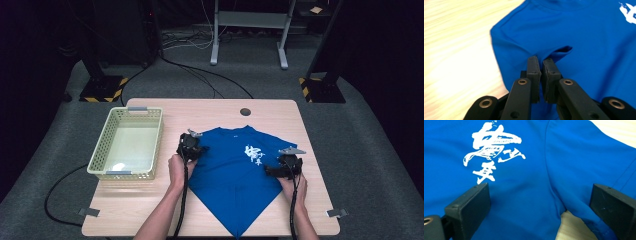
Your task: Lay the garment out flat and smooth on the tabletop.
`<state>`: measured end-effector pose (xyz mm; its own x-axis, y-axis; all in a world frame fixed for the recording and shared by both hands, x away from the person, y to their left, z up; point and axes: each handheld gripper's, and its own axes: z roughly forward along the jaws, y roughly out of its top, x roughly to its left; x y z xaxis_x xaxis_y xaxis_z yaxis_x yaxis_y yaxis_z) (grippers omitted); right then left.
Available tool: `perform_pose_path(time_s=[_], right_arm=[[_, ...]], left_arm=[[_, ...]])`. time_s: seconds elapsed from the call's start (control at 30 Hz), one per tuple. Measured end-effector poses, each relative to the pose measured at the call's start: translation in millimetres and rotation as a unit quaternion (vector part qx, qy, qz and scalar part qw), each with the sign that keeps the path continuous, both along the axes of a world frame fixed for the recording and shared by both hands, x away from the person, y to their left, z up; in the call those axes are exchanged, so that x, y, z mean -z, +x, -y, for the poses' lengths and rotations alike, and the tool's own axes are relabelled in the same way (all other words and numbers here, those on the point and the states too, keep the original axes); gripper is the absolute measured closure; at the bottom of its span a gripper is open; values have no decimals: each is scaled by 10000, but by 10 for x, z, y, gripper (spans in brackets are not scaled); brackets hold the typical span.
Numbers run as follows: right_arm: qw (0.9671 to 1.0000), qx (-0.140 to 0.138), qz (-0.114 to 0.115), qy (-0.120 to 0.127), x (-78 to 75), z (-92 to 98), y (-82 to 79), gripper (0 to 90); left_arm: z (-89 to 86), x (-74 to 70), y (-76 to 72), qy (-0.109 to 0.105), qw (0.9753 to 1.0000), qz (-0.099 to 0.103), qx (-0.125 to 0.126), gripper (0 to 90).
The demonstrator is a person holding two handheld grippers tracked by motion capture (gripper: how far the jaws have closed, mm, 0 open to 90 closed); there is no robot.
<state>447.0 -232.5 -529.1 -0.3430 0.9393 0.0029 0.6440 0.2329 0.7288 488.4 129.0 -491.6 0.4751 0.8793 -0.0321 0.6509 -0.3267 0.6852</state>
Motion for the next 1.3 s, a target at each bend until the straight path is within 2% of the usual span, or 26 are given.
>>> perform_pose_path(time_s=[0.3,0.6,0.7,0.77,0.87,0.9,1.0,1.07,1.13,1.27,1.3], right_arm=[[10000,7,0,2,0,1,1,28],[10000,10,1,1,0,1,2,28],[10000,9,2,3,1,2,1,29],[10000,11,2,1,0,2,1,29],[10000,23,1,7,1,2,0,29],[10000,28,1,10,1,2,-1,29],[10000,27,0,7,1,2,0,29],[10000,29,1,8,1,2,0,29],[10000,29,0,7,0,2,1,29],[10000,31,-2,6,0,2,1,29],[10000,31,1,7,1,2,1,29]], left_arm=[[-230,-24,21,-147,9994,-37,-315,846],[-359,-24,-7,-83,9987,-20,-503,842],[-419,1,-20,-94,9975,-31,-698,836],[-442,17,-33,-2,9965,-39,-831,828],[-458,38,-56,45,9953,-83,-960,793],[-459,60,-84,114,9941,-71,-1075,779],[-490,78,-126,5,9931,-48,-1173,728],[-508,69,-158,-115,9922,-52,-1238,651],[-509,34,-198,-227,9918,26,-1261,583],[-488,-37,-252,-343,9919,160,-1210,494],[-447,-76,-281,-408,9926,219,-1126,477]])
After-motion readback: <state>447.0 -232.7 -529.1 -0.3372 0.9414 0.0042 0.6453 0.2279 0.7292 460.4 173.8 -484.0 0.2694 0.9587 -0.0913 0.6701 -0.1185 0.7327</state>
